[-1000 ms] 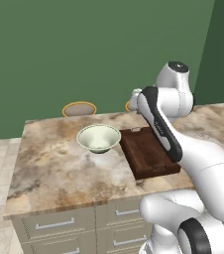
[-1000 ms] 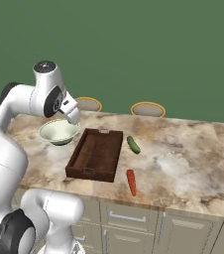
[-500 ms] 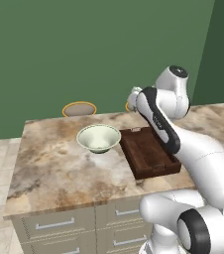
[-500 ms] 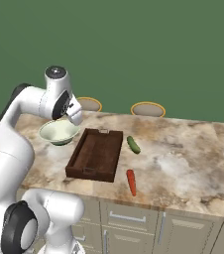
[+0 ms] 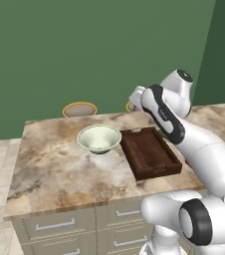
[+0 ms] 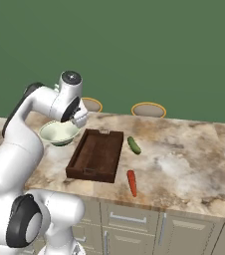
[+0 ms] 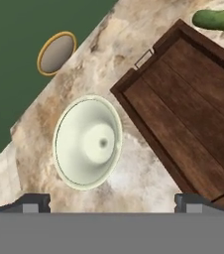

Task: Place the two vegetables and bowl onto the tray for setting up a vegetable dip station.

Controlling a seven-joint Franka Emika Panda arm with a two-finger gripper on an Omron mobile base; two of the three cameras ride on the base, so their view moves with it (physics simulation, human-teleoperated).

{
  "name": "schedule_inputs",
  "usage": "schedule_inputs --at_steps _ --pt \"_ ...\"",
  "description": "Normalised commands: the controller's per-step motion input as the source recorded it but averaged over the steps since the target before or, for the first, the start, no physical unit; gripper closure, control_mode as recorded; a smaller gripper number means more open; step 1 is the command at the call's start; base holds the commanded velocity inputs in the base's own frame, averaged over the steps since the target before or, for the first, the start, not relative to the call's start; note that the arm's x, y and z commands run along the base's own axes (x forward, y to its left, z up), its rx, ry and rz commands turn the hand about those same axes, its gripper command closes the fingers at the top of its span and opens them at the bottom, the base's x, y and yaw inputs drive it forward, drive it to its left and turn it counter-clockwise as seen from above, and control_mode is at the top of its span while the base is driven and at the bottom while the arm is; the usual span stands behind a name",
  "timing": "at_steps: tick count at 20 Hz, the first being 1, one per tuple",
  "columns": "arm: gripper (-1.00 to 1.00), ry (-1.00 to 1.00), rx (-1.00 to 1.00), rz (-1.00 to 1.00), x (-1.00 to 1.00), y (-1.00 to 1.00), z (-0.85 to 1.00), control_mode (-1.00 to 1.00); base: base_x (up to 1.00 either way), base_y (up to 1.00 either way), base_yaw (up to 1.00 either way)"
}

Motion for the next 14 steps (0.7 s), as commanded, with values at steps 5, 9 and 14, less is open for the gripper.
schedule_inputs --at_steps 5,9,14 --pt "-1.00 0.00 0.11 0.00 0.00 0.00 -0.33 -1.00 0.00 0.00 0.00" --pt "-1.00 0.00 0.10 0.00 0.01 0.00 -0.38 -1.00 0.00 0.00 0.00" --pt "-1.00 0.00 0.06 0.00 0.02 0.00 -0.34 -1.00 0.00 0.00 0.00"
